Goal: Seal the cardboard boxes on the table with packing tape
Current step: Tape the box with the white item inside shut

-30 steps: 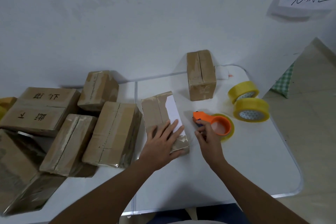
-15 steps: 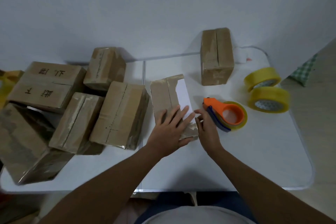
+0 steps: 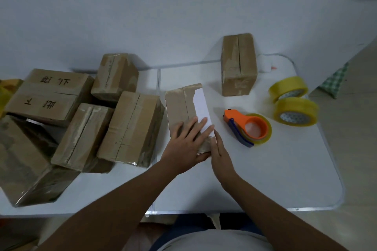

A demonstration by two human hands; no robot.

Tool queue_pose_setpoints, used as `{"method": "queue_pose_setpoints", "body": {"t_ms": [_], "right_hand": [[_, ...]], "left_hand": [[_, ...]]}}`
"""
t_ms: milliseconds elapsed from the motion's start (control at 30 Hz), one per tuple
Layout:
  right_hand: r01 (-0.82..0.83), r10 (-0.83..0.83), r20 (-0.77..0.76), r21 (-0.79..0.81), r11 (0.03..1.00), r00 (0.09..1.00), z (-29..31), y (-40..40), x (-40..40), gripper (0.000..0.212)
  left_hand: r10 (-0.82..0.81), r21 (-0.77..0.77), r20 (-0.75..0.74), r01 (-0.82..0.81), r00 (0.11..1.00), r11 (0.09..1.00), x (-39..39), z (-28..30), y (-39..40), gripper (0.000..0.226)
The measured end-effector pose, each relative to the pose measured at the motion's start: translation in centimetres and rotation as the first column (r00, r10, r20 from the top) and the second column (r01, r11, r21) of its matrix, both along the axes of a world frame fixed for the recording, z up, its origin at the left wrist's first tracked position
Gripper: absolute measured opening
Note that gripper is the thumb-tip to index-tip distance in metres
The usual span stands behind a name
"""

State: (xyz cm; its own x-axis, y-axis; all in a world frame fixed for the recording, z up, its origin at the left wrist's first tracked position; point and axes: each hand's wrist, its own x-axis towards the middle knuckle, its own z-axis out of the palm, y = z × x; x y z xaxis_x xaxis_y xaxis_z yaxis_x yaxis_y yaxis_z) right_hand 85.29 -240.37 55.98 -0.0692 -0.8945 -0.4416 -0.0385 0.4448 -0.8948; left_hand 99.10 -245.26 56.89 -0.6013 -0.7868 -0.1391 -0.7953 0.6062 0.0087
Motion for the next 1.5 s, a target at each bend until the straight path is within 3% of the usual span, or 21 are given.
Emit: {"method": "queue_pose_setpoints", "body": {"t_ms": [333, 467, 533, 600, 667, 700, 767, 867, 933, 1033, 1167, 1300, 1400, 1500], "right_hand": [[-0.074, 0.069, -0.151, -0.027, 0.997, 0.986, 0.5, -0.2, -0.2, 0.051], [-0.088, 0.081, -0.220, -0.024, 0.996, 0.972, 0.9, -0.1, -0.6, 0.052], [-0.125, 0.105, -0.270, -0.056, 0.991, 0.957, 1.1, 0.1, -0.6, 0.055], [-0.136, 0.108, -0.281, -0.079, 0.988, 0.954, 1.3, 0.0, -1.0, 0.059], [-0.193, 0.134, -0.388, -0.118, 0.974, 0.912, 1.6, -0.3, -1.5, 0.059], [-0.243, 0.142, -0.479, -0.157, 0.957, 0.866, 1.9, -0.4, -1.6, 0.059], [-0.424, 0.160, -0.678, -0.243, 0.872, 0.717, 2.7, -1.1, -1.4, 0.061], [-0.780, 0.299, -0.886, -0.105, 0.617, 0.356, 3.4, -2.6, -0.2, 0.076], [-0.878, 0.346, -0.927, 0.038, 0.478, 0.148, 3.1, -3.8, 0.6, 0.085], [-0.900, 0.317, -0.948, 0.165, 0.404, -0.031, 2.2, -4.5, 1.2, 0.085], [-0.880, 0.249, -0.965, 0.185, 0.438, -0.078, 1.3, -3.9, 1.4, 0.081], [-0.847, 0.244, -0.970, 0.135, 0.515, -0.006, 0.8, -2.8, 1.7, 0.080], [-0.830, 0.235, -0.972, 0.148, 0.538, -0.020, 0.9, -2.6, 1.9, 0.075], [-0.824, 0.216, -0.975, 0.165, 0.543, -0.052, 1.0, -2.6, 2.1, 0.076]], "left_hand": [[0.002, 0.034, -0.059, 0.000, 0.998, 0.999, 0.2, 0.3, -0.1, 0.081], [0.023, 0.277, -0.223, 0.041, 0.975, 0.960, 1.0, 1.7, -1.1, 0.074], [0.154, 0.464, -0.365, 0.036, 0.918, 0.885, 1.7, 3.2, -1.7, 0.065], [0.345, 0.542, -0.529, -0.004, 0.775, 0.840, 2.4, 4.7, -1.8, 0.052], [0.474, 0.507, -0.636, -0.133, 0.609, 0.852, 3.4, 5.7, -1.0, 0.041], [0.548, 0.527, -0.667, -0.200, 0.505, 0.826, 4.0, 5.9, -0.3, 0.037], [0.721, 0.671, -0.653, -0.265, 0.232, 0.692, 5.4, 5.6, 1.6, 0.030], [0.879, 0.870, -0.464, -0.242, -0.108, 0.429, 6.7, 3.9, 4.7, 0.023], [0.914, 0.957, -0.286, -0.141, -0.287, 0.255, 6.8, 2.6, 6.0, 0.027], [0.878, 0.993, -0.014, 0.093, -0.478, 0.067, 6.4, 1.2, 7.0, 0.038], [0.851, 0.972, 0.036, 0.215, -0.524, 0.091, 6.2, 0.0, 7.9, 0.049], [0.859, 0.968, -0.074, 0.172, -0.507, 0.185, 6.8, -0.3, 8.1, 0.030], [0.860, 0.961, -0.142, 0.139, -0.490, 0.238, 7.2, -0.5, 8.3, 0.015], [0.861, 0.962, -0.198, 0.076, -0.469, 0.263, 7.2, -0.5, 8.4, 0.014]]}}
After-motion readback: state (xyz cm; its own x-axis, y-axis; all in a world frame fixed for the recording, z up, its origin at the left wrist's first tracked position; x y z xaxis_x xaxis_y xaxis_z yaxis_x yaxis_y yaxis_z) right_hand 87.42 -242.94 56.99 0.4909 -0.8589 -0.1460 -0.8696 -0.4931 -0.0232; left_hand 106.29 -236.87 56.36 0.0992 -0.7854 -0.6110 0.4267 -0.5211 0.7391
